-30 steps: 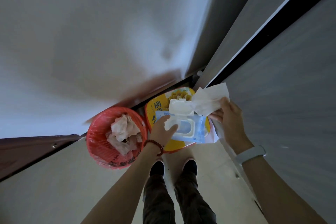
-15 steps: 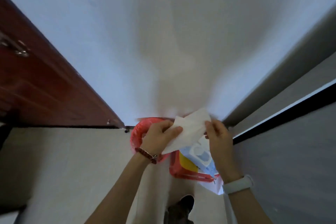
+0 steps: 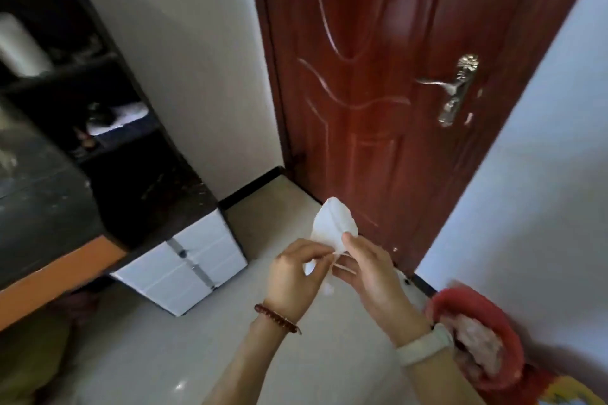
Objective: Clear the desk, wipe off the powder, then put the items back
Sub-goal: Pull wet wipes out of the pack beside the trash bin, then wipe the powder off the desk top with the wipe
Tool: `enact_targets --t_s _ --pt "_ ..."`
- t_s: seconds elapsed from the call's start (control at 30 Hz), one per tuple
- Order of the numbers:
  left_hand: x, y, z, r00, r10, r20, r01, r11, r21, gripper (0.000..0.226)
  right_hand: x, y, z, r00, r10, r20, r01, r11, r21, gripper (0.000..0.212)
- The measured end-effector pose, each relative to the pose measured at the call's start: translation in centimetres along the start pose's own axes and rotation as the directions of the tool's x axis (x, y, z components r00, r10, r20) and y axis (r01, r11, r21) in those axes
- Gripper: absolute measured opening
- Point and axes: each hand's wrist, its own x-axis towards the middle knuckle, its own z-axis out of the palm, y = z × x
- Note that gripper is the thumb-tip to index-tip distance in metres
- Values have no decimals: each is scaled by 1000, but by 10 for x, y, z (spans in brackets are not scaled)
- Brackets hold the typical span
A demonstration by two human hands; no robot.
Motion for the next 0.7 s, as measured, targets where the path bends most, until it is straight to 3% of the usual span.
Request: enact_targets --t_s 0.1,0.2,0.4,0.47,0.53,0.6,0.67,0.7 --pt "-21 -43 -77 974 -186 -126 181 982 -52 17 19 33 81 984 112 138 -111 994 -17 32" --pt "-38 -75 -145 888 -391 -241 343 913 -219 13 40 60 158 940 216 262 -199 976 -90 30" --pt "-39 -129 -223 766 -486 -421 386 871 -302 9 90 85 260 803 337 491 -232 936 -263 26" --pt "-29 -146 -244 719 -510 -472 376 857 -354 16 118 91 281 813 338 474 -245 937 -249 23" --pt "-17 -164 -267 658 -560 -503 344 818 -462 21 158 99 301 890 289 352 -191 938 -288 19" --pt "-3 -185 -291 544 -646 -535 260 736 -625 25 199 106 317 953 154 261 -45 923 -383 20" --pt "12 -207 -313 460 -742 -488 116 595 -796 23 232 107 338 953 20 303 134 867 -480 23" --pt "19 -212 -323 477 -767 -430 40 508 -861 22 242 104 349 934 -31 356 222 830 -511 25"
